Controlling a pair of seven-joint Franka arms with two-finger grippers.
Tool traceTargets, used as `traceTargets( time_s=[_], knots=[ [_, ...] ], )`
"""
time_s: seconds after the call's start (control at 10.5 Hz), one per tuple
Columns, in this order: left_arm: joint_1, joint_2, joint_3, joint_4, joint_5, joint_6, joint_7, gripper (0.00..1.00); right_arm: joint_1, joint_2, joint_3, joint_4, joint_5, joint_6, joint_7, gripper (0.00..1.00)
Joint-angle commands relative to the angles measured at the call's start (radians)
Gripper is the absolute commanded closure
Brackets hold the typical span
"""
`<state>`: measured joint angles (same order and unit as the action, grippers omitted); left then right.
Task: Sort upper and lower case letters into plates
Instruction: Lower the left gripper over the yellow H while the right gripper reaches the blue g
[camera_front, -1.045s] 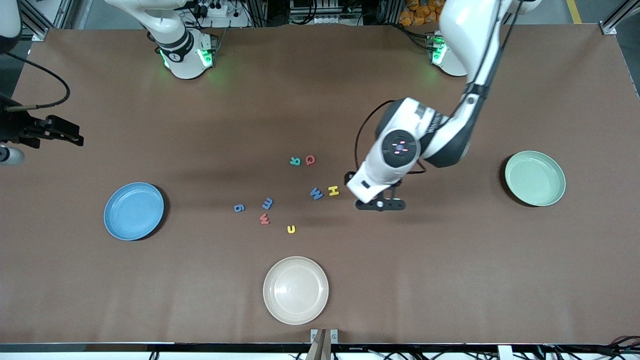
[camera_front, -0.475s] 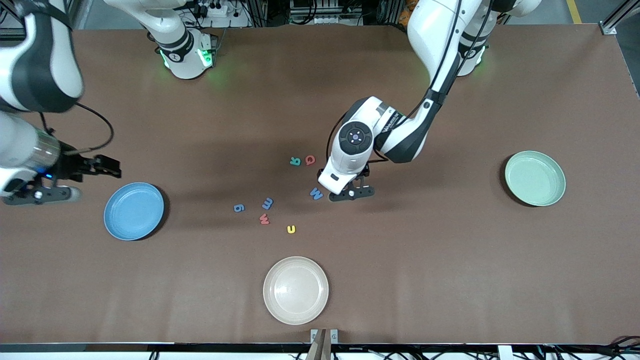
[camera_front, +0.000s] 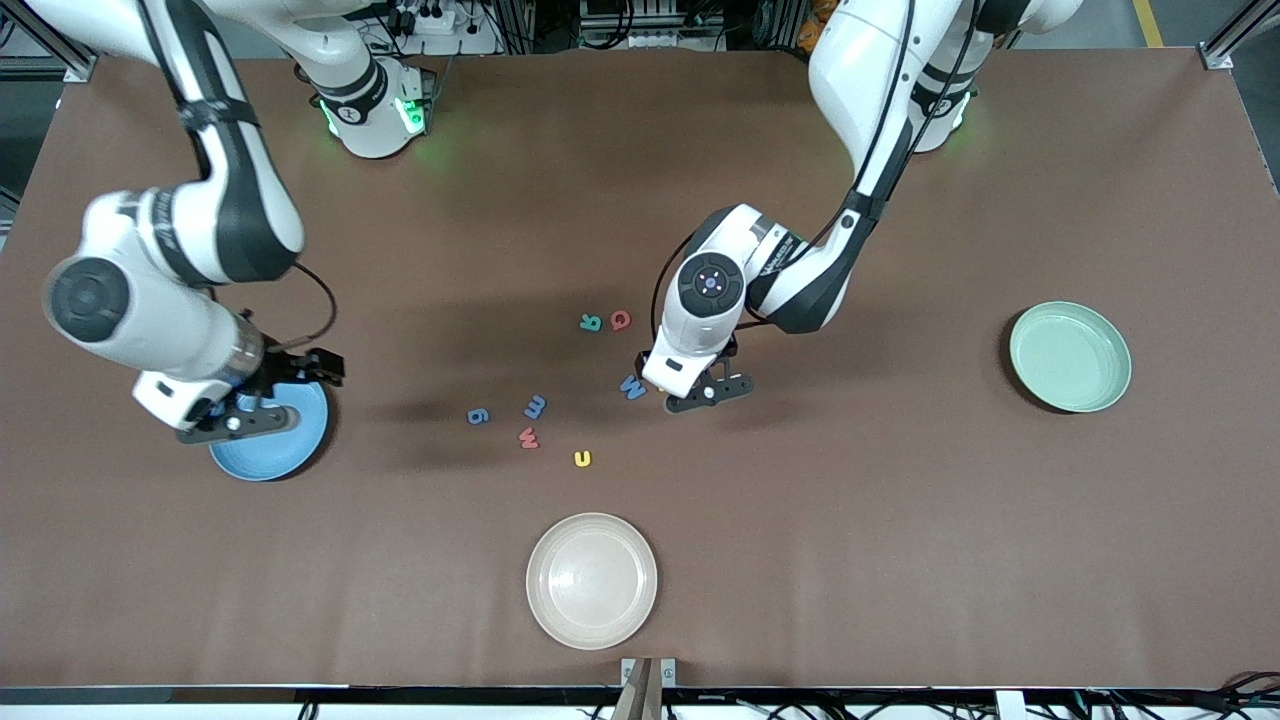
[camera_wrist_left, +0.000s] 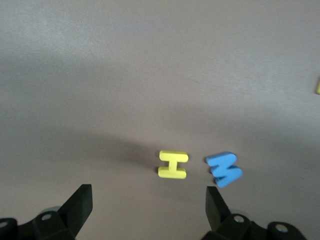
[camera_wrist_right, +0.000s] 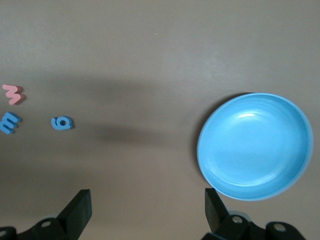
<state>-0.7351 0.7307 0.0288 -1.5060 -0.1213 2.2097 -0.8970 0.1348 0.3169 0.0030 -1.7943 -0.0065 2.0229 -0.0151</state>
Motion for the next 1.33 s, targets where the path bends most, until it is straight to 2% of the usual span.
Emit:
traceTargets(
  time_s=[0.0,0.29,0.57,0.76,1.24],
  knots=[
    [-0.012,0.041,0.007,0.013,0.066,0.021,-0.033,0.00,0.049,0.063,-0.003,0.009,0.000,0.052,0.078,0.00],
    [-0.015,0.061,0.005,0.016,0.055,0.031,-0.089,0.00,0.075,0.119,-0.003,0.010,0.010,0.138,0.095,0.00],
    [-0.035,0.096,0.005,0.024,0.061,0.109,-0.160,0.00,0.127,0.178,-0.003,0.019,0.010,0.216,0.205,0.00],
    [-0.047,0.116,0.005,0.024,0.063,0.137,-0.181,0.00,0.150,0.220,-0.001,0.029,0.011,0.281,0.210,0.00],
    [-0.064,0.116,0.003,0.023,0.061,0.137,-0.197,0.00,0.177,0.281,-0.001,0.044,0.016,0.324,0.256,0.00]
  ],
)
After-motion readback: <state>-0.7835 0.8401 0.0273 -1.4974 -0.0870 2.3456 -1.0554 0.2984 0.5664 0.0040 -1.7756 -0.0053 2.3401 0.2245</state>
